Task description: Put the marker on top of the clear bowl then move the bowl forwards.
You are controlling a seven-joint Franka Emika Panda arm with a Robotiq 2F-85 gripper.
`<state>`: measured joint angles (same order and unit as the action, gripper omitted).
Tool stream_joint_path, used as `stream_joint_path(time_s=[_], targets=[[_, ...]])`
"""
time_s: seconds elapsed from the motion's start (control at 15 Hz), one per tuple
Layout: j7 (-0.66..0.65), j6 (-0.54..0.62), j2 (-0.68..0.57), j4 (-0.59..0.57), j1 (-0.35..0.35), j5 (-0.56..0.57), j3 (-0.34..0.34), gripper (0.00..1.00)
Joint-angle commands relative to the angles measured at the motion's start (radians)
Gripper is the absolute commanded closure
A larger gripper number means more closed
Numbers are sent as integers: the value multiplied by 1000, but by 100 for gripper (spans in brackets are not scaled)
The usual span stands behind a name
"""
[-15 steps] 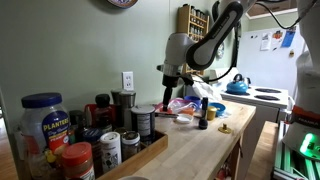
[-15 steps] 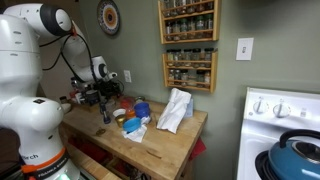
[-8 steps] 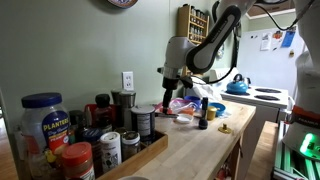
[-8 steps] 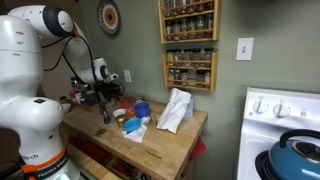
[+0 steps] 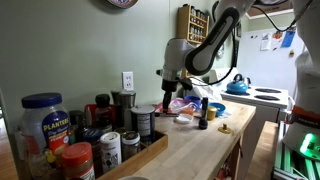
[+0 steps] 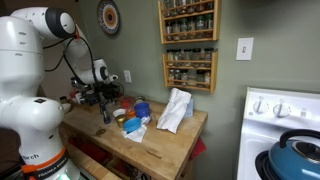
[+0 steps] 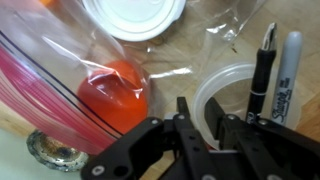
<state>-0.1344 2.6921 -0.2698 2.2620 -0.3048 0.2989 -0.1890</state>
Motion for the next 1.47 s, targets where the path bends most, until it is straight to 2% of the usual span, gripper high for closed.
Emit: stream_joint_path(time_s=[0.0, 0.07, 0.2, 0.27, 0.8, 1.4], targets=[[-4, 3, -15, -12, -16, 6, 11, 80], [-2, 2, -15, -13, -16, 5, 10, 89], [3, -2, -11, -12, -14, -1, 8, 94], [4, -4, -10, -11, -13, -3, 8, 100], [71, -27, 12, 5, 11, -70, -22, 99], [300, -81, 78, 53, 58, -263, -101, 99]])
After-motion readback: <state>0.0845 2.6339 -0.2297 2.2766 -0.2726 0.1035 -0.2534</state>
